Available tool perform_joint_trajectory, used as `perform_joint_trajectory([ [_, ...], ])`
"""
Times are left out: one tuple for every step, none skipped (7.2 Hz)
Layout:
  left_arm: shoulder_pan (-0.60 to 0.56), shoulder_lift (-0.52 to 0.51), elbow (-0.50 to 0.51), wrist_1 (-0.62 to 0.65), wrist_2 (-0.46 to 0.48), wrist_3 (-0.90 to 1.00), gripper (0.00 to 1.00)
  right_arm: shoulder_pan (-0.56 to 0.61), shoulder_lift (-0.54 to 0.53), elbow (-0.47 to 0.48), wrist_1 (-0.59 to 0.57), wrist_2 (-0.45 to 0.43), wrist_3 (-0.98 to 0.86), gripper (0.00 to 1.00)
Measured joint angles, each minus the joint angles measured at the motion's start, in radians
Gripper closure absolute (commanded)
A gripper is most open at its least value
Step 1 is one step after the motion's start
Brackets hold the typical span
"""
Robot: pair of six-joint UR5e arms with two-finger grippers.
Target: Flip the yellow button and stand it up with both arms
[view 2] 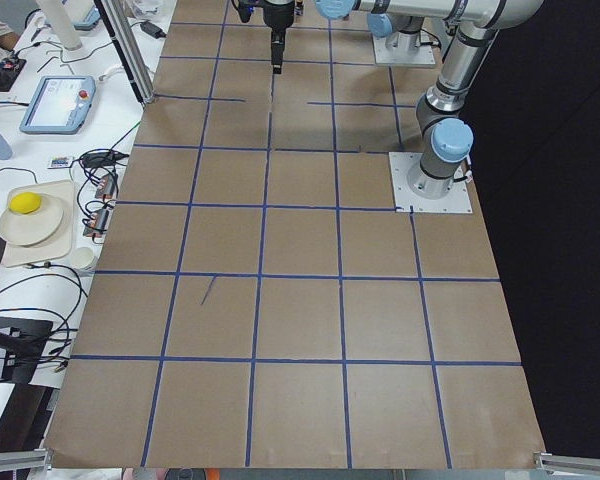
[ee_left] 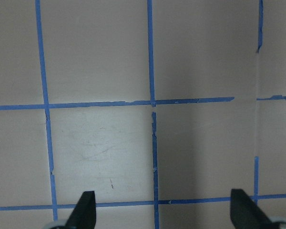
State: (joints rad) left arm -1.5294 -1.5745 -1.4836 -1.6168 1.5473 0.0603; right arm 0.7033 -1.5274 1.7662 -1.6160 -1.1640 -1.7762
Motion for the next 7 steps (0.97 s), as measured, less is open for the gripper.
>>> perform_joint_trajectory([
  [0.000,-0.001,0.000,0.000,0.000,0.000,0.00,0.077,-0.029,0.000,-0.015,-0.028,0.203,0.00],
  [0.000,-0.002,-0.001,0.000,-0.001,0.000,0.00,0.173,-0.043,-0.001,-0.053,-0.087,0.423,0.00],
  [0.000,-0.001,-0.001,0.000,-0.001,0.000,0.00,0.277,-0.053,-0.002,-0.094,-0.167,0.658,0.00],
  [0.000,0.000,-0.002,0.000,-0.001,0.000,0.00,0.393,-0.070,-0.002,-0.116,-0.243,0.928,0.00],
  [0.000,0.001,-0.003,0.000,-0.001,0.000,0.00,0.493,-0.087,-0.001,-0.123,-0.292,1.194,0.00],
  [0.000,0.001,-0.003,0.000,-0.001,0.000,0.00,0.574,-0.096,-0.001,-0.112,-0.313,1.421,0.00],
  [0.000,0.003,-0.003,0.000,-0.001,0.000,0.00,0.656,-0.102,-0.002,-0.082,-0.339,1.609,0.00],
])
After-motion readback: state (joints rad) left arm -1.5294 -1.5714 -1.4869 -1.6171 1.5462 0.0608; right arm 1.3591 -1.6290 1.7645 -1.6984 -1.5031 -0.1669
